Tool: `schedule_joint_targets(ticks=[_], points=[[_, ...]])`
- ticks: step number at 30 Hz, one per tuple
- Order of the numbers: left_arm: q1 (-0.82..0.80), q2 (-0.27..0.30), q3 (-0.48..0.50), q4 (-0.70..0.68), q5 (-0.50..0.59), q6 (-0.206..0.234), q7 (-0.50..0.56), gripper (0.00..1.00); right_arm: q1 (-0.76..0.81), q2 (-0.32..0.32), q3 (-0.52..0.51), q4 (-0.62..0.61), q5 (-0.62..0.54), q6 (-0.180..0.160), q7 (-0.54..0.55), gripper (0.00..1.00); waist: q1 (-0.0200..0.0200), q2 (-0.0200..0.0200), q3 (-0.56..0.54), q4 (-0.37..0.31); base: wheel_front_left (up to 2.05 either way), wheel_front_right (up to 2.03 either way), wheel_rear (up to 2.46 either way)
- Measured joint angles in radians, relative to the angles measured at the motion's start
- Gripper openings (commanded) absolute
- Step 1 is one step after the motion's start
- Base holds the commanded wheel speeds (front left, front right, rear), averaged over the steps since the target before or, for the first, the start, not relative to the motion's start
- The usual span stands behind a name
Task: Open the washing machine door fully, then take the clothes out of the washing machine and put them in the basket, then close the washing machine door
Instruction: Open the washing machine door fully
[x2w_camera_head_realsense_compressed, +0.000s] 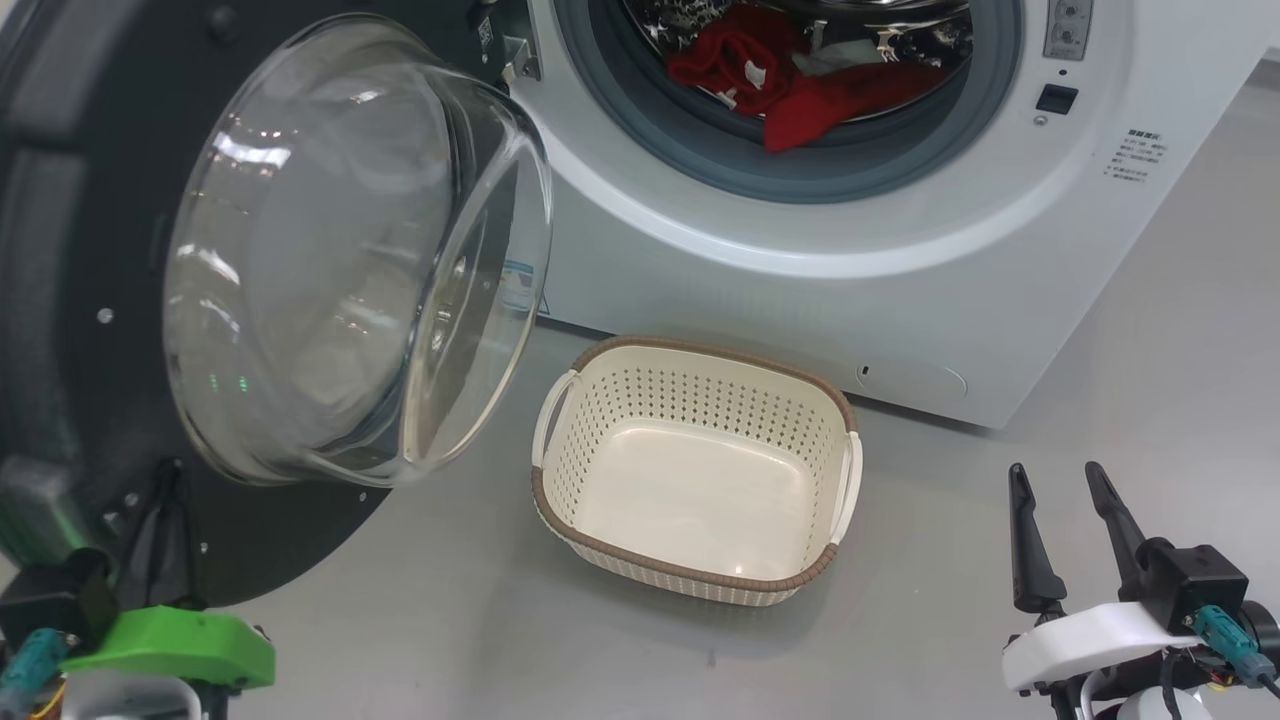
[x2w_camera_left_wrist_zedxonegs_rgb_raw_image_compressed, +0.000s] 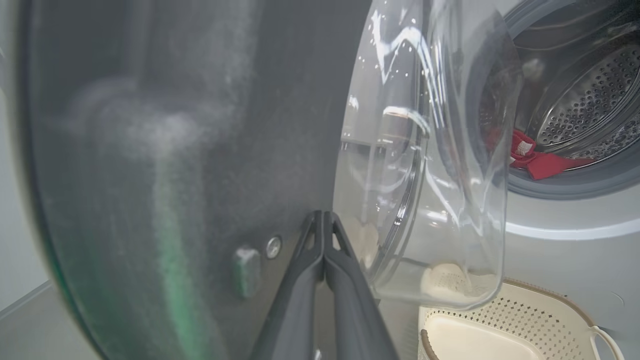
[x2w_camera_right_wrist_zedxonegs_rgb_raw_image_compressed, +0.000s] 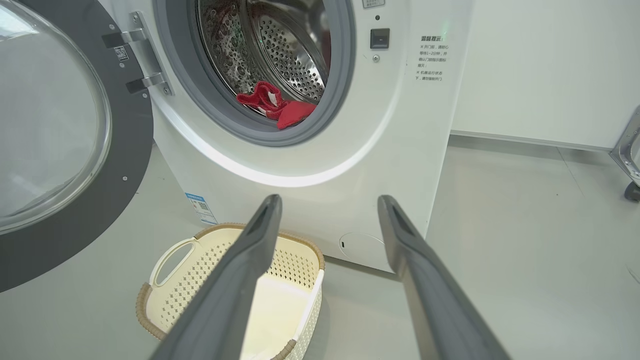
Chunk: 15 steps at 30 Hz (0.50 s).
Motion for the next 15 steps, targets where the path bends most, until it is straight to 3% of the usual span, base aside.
schedule_joint_targets(ticks=[15], points=[[-0.087,0.001,0.123,0.122,-0.023,0.003,-0.040,0.00,-0.022,-0.002,-0.011,0.001,-0.009,0.008,0.000,1.00,0.0000,0.0000,0.036,-0.031,0.00,0.00,0.00]])
